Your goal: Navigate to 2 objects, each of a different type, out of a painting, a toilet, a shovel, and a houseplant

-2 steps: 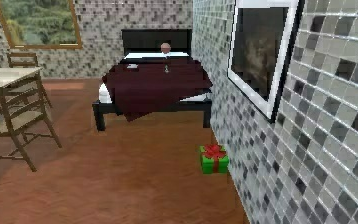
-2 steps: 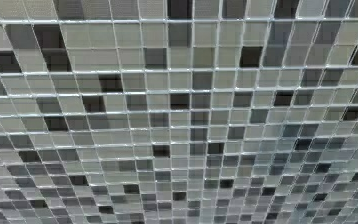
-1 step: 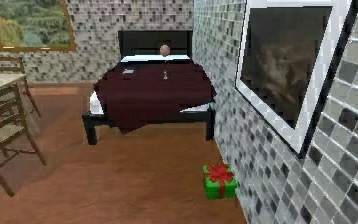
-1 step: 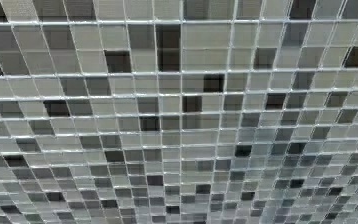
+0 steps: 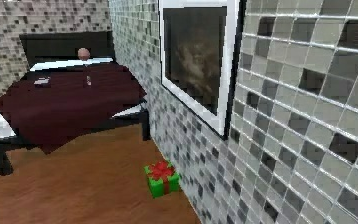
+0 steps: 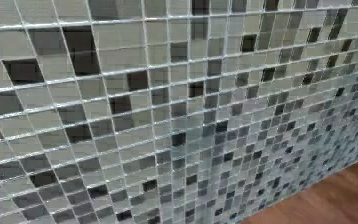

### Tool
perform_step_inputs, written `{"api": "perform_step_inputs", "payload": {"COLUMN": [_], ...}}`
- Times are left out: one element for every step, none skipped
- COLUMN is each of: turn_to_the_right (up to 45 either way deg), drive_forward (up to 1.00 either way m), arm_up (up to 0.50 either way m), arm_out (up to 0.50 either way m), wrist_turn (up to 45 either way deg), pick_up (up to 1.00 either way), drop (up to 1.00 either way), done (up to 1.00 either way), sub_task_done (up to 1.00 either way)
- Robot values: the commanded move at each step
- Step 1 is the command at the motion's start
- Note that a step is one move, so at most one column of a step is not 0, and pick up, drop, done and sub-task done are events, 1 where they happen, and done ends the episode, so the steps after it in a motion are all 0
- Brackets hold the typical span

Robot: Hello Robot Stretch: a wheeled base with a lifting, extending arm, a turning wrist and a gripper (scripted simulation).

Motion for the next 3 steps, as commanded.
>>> {"api": "perform_step_inputs", "payload": {"turn_to_the_right": [0.0, -24.0, 0.0], "drive_forward": [0.00, 0.00, 0.25], "arm_up": [0.00, 0.00, 0.00], "arm_out": [0.00, 0.00, 0.00], "wrist_turn": [0.0, 0.0, 0.0], "pick_up": [0.00, 0.00, 0.00], "drop": [0.00, 0.00, 0.00], "done": [0.00, 0.00, 0.00], "sub_task_done": [1.00, 0.00, 0.00]}}
